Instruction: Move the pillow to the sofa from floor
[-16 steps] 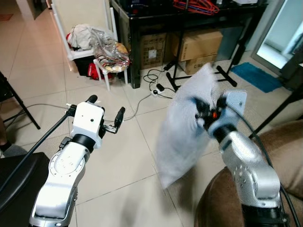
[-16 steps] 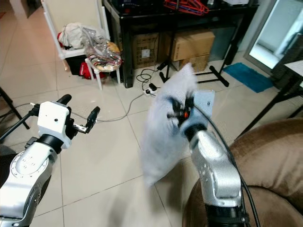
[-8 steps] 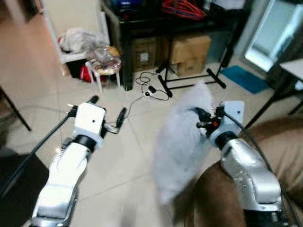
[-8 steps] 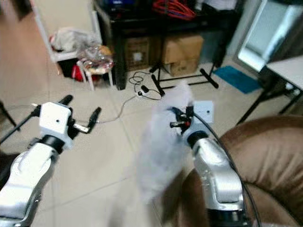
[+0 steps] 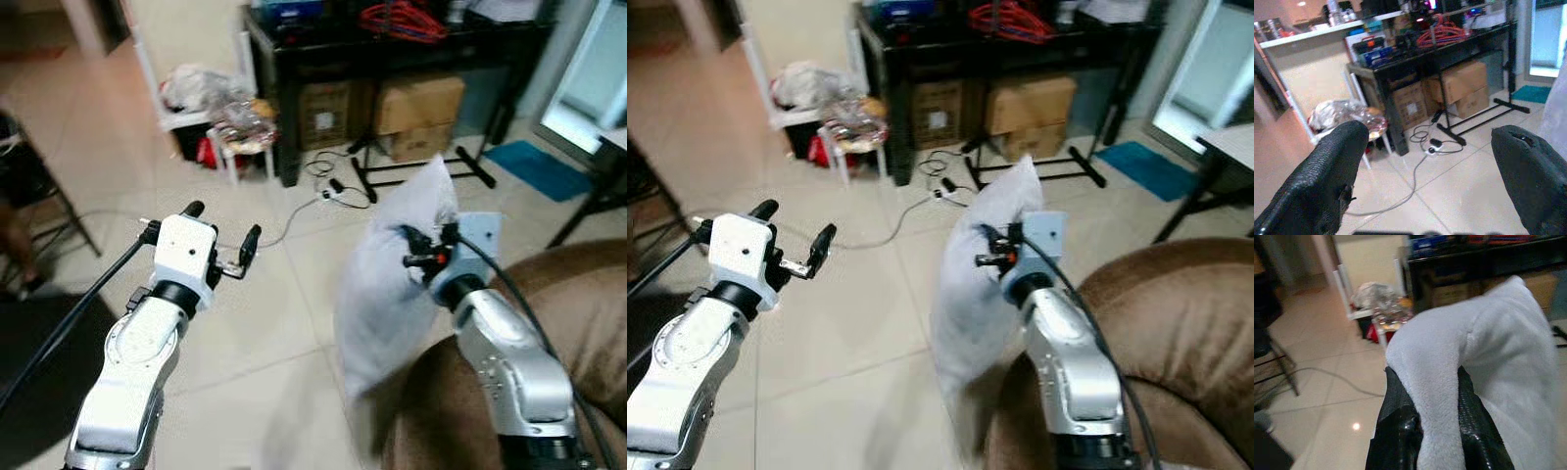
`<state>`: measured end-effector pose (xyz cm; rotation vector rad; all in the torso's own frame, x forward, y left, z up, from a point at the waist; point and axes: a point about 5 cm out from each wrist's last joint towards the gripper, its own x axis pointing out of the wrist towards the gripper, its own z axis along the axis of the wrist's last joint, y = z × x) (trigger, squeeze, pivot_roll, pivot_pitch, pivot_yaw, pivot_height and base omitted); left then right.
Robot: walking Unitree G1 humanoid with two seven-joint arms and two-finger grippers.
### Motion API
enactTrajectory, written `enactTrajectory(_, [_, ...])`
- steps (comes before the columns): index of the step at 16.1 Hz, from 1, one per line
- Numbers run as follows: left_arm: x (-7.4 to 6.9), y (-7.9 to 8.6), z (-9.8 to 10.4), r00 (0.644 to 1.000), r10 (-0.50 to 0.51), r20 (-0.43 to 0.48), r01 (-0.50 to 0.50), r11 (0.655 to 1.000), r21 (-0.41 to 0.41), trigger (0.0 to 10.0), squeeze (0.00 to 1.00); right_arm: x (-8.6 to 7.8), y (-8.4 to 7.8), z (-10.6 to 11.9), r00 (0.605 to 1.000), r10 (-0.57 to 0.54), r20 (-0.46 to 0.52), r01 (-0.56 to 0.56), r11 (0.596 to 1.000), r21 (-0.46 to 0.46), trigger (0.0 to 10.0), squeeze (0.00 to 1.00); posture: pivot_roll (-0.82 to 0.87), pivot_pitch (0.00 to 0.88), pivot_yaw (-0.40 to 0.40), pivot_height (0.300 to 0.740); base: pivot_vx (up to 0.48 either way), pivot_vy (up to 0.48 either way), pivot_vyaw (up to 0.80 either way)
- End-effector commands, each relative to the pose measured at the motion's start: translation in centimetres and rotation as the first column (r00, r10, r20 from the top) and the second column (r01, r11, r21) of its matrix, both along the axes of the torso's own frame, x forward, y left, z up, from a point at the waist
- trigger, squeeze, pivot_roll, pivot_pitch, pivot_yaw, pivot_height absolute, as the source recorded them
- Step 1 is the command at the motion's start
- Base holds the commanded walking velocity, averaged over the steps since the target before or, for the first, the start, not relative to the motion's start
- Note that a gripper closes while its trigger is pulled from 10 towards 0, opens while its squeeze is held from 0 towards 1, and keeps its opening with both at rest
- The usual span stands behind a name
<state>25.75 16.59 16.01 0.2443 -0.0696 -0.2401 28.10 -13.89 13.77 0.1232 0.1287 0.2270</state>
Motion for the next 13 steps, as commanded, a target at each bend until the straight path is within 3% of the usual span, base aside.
enactTrajectory(1, [0.08,0.34,-0.02,1.0,0.011,-0.008,-0.011,1.0,0.002,10.0,0.0,0.32,0.42,1.85,0.996,0.016,0.091,-0.017,1.0,0.011,10.0,0.0,0.0,0.0,0.0,0.74,0.0,0.48,0.0])
enactTrajectory(9, [0.21,0.42,0.01,1.0,0.01,-0.01,-0.01,1.0,0.005,10.0,0.0,0.41,0.6,1.85,0.995,0.019,0.094,-0.02,1.0,0.013,10.0,0.0,0.0,0.0,0.006,0.74,0.0,0.464,0.0])
enactTrajectory(11, [0.18,0.42,0.03,1.0,0.01,-0.002,-0.01,1.0,0.009,10.0,0.0,0.31,0.6,1.61,0.997,0.02,0.081,-0.021,1.0,0.015,10.0,0.0,0.0,0.0,0.006,0.74,0.0,0.0,0.0])
enactTrajectory(13, [0.17,0.48,-0.18,1.0,0.016,-0.01,-0.016,1.0,0.01,10.0,0.0,0.27,0.53,1.43,0.998,0.009,0.066,-0.011,1.0,0.024,10.0,0.0,-0.01,0.0,0.009,0.74,0.0,0.0,-0.8])
